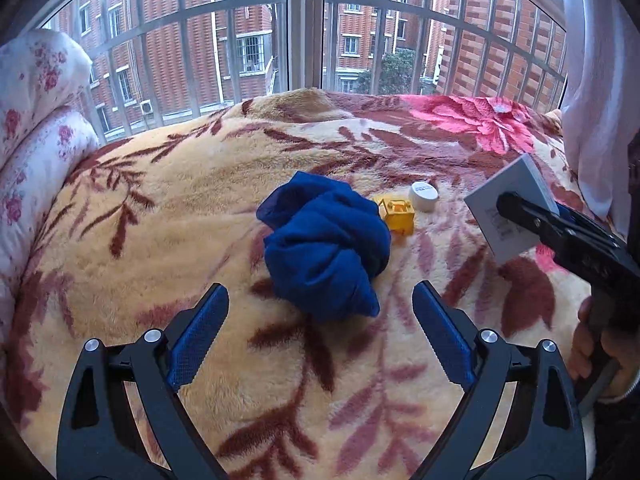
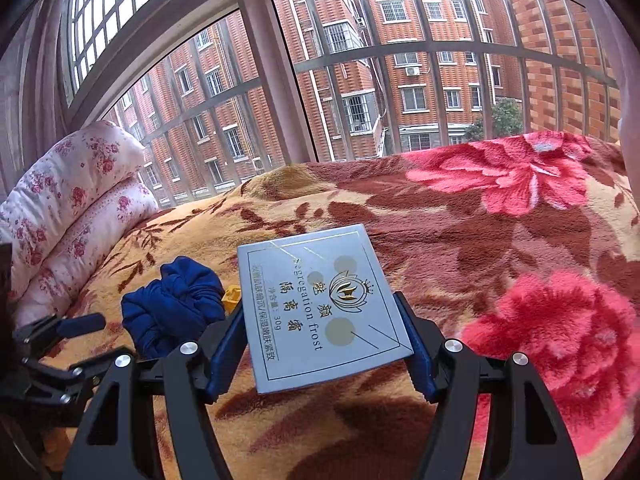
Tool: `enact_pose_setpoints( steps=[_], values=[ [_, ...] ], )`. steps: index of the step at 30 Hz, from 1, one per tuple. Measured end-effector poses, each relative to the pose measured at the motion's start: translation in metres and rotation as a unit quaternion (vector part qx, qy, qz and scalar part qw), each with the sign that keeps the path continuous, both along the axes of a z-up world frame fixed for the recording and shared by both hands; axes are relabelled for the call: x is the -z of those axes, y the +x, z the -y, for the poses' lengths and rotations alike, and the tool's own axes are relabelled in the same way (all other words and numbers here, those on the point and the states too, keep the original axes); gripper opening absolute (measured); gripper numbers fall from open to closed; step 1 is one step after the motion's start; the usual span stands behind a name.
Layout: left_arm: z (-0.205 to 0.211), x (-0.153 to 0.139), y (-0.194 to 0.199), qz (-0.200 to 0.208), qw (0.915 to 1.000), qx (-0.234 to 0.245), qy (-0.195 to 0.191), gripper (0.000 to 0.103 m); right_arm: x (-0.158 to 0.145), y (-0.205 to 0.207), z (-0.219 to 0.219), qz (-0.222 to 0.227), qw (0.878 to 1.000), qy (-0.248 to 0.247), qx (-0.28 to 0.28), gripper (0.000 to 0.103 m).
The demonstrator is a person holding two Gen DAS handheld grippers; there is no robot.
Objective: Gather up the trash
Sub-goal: 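Grasp the blue cloth with the left tool while the right tool holds the box, then carry the cloth and box to the orange bucket and open both tools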
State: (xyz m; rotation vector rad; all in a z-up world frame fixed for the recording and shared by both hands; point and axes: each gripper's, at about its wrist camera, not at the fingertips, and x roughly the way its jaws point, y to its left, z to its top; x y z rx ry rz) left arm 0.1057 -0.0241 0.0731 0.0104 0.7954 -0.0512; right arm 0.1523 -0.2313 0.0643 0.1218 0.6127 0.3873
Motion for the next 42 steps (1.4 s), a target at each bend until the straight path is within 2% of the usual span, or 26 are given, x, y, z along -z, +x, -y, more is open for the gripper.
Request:
enact_pose_setpoints(
  steps=[6,10,12,14,15,16,20,27,30,33,38,42],
  values=[
    [0.007,0.015,0.042,-0.015,0.9997,-0.005,0.021,0.091,-0.002,-0.014,0.0,0.022,1.0,0.007,-0.008,0.068],
    [-0.002,0.034,0.063,-0.041,0.999,-0.015,-0.012,0.091,0.0,-0.011,0.001,0.021,1.0,0.013,-0.01,0.068],
    [-0.003,0.035,0.067,-0.029,0.9993,-0.022,-0.009,0.091,0.0,-0.01,0.001,0.023,1.0,0.015,-0.008,0.068],
    [0.0,0.032,0.065,-0.009,0.9998,-0.019,-0.001,0.074,0.001,-0.008,0.002,0.022,1.0,0.016,-0.008,0.068],
    [0.002,0.032,0.063,-0.008,0.9999,-0.012,-0.001,0.06,0.002,-0.008,0.002,0.021,1.0,0.017,-0.008,0.068],
    [0.005,0.032,0.061,-0.003,0.9999,-0.013,0.007,0.059,0.003,-0.007,0.002,0.019,1.0,0.016,-0.007,0.068],
    [0.013,0.03,0.048,0.012,0.9994,-0.014,0.028,0.055,0.003,-0.008,0.001,0.021,1.0,0.014,-0.005,0.068],
    [0.011,0.023,0.006,0.007,0.9997,-0.021,-0.012,0.054,0.0,-0.021,0.007,0.038,0.999,0.02,0.011,0.068],
    [0.013,0.022,-0.019,0.006,0.9995,-0.026,-0.013,0.054,-0.003,-0.035,0.011,0.031,0.999,0.029,0.024,0.068],
    [0.015,0.023,-0.04,0.001,0.9995,-0.032,-0.006,0.054,-0.004,-0.052,0.014,0.012,0.999,0.034,0.037,0.068],
    [0.011,0.017,-0.08,0.002,0.9992,-0.037,-0.016,0.054,-0.011,-0.094,0.015,-0.01,0.998,0.042,0.041,0.068],
    [0.01,0.014,-0.113,0.009,0.9993,-0.034,-0.01,0.054,-0.012,-0.133,0.01,-0.015,0.999,0.021,0.037,0.068]
  ],
)
